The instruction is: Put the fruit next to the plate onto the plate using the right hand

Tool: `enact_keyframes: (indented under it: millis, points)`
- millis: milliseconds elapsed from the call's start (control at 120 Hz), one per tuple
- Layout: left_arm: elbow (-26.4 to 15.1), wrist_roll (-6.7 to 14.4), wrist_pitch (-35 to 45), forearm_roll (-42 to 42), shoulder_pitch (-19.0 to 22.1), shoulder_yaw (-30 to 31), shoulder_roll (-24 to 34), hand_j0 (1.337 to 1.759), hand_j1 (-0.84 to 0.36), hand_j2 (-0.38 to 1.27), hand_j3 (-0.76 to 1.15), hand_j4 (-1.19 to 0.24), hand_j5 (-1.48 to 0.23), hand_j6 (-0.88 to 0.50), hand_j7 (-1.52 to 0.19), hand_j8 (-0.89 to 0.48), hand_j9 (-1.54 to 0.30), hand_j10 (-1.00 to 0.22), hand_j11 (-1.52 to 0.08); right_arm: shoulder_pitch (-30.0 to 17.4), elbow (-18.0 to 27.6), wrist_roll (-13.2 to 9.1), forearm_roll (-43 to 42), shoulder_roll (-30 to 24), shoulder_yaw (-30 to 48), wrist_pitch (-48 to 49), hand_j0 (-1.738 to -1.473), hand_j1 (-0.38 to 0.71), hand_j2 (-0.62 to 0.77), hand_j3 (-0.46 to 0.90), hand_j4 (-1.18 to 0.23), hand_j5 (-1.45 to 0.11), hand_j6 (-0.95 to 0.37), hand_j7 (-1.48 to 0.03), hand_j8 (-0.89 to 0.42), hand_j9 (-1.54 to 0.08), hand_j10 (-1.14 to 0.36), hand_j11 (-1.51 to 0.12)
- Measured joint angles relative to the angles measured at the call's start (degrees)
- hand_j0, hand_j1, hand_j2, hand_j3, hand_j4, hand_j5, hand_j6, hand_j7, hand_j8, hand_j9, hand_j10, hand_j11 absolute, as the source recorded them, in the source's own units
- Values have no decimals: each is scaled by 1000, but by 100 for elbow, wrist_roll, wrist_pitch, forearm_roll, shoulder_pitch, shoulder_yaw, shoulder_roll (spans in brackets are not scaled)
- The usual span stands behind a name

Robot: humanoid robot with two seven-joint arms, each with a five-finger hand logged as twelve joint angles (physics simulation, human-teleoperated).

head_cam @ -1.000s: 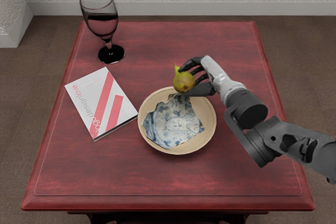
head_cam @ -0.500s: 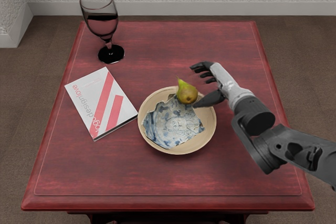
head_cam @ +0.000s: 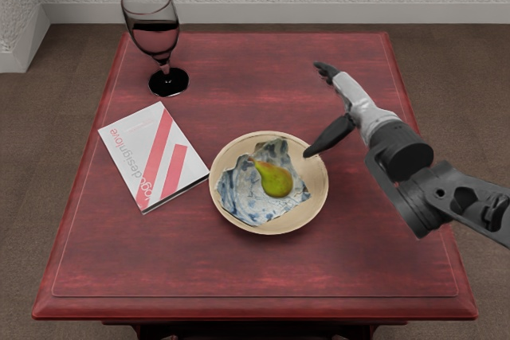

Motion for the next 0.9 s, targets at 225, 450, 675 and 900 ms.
enact_keyframes:
  millis: [225,450,675,900]
  points:
    - [-14,0,0,3,-105,-4,0,1658,349,0,0,0,0,0,0,0,0,0,0,511,0,0,1307,-244,528,118,-1658,-293,-5,0,-48,-64,-47,-63,-47,-63,-49,-63]
    - [-23,0,3,1,-64,1,0,1658,349,0,0,0,0,0,0,0,0,0,0,-701,-112,0,3248,-331,2513,3020,-1658,-297,-7,0,-44,-57,-44,-57,-44,-57,-44,-57]
    - [-7,-1,8,-2,-70,6,0,1658,349,0,0,0,0,0,0,0,0,0,0,-1872,-654,0,4362,-415,4125,5630,-1658,-300,-7,0,-41,-54,-41,-54,-41,-54,-41,-54]
    - [-1,0,20,-7,-70,2,0,1658,349,0,0,0,0,0,0,0,0,0,0,-2372,-1394,0,4986,-627,4717,6826,-1658,-302,-7,0,-39,-51,-39,-51,-39,-51,-39,-51]
